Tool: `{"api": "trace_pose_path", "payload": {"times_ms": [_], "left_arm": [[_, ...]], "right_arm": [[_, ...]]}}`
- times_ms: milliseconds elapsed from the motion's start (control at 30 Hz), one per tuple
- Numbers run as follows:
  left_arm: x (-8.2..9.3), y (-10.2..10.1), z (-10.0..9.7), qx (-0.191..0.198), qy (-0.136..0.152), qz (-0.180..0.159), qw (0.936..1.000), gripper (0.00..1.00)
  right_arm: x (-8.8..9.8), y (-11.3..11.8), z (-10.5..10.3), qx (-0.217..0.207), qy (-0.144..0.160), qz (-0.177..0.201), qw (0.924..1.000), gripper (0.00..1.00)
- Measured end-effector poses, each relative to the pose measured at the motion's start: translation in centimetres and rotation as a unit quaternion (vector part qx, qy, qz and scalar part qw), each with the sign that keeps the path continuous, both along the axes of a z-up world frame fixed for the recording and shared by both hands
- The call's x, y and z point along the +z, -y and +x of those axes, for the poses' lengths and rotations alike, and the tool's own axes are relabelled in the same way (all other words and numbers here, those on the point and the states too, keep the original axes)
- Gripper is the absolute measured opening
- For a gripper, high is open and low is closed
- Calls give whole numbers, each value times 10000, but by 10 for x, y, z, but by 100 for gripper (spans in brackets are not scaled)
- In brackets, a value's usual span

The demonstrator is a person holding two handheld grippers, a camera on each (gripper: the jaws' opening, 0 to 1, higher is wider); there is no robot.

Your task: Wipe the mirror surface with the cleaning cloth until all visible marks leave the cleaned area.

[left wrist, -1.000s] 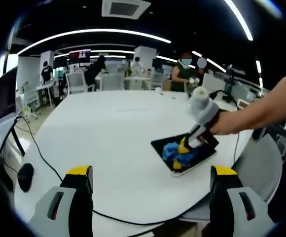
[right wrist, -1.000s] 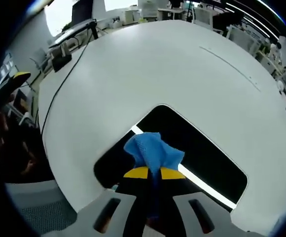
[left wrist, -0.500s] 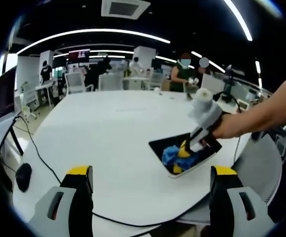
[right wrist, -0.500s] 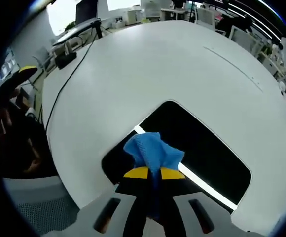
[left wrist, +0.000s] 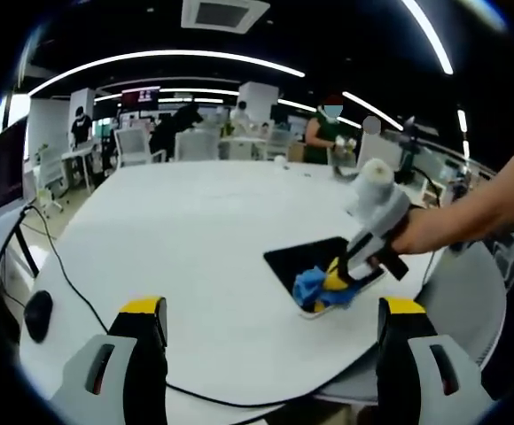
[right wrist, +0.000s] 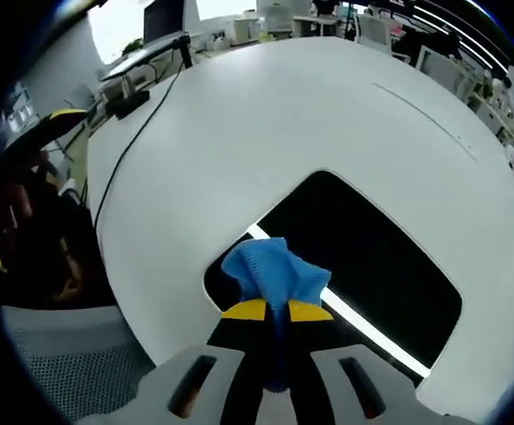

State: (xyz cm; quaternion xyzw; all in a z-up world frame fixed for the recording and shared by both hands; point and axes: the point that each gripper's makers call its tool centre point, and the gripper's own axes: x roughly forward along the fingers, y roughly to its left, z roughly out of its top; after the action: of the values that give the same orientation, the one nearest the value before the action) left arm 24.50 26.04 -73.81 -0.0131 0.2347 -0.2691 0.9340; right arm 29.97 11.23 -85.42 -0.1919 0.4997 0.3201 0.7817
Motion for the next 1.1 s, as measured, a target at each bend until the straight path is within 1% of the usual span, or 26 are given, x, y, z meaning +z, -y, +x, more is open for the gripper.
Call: {"api": "trace_pose_path", "payload": {"times_ms": [100, 267, 600, 700, 933, 1100], "left_arm": [[0, 1, 1, -11, -1, -3, 10000, 99], [0, 3, 2, -50, -2, 6, 10000, 99], [-1, 1, 2, -69, 0, 41, 10000, 99], [-1, 1, 3, -68, -3, 44, 10000, 99], [0, 2, 5, -87, 15, 57, 9999, 99], [0, 2, 5, -107, 9, 85, 9999, 99]], "right_arm": [[0, 0, -2, -26, 8, 27, 10000, 1], [-2, -1, -7, -16, -61, 45, 10000, 1], [2, -3, -12, 66, -53, 75, 9999, 1], [2, -4, -15, 75, -103, 86, 9999, 1], [2, -3, -14, 96, -95, 89, 9999, 1], [2, -3, -14, 189, -63, 73, 9998, 1]]}}
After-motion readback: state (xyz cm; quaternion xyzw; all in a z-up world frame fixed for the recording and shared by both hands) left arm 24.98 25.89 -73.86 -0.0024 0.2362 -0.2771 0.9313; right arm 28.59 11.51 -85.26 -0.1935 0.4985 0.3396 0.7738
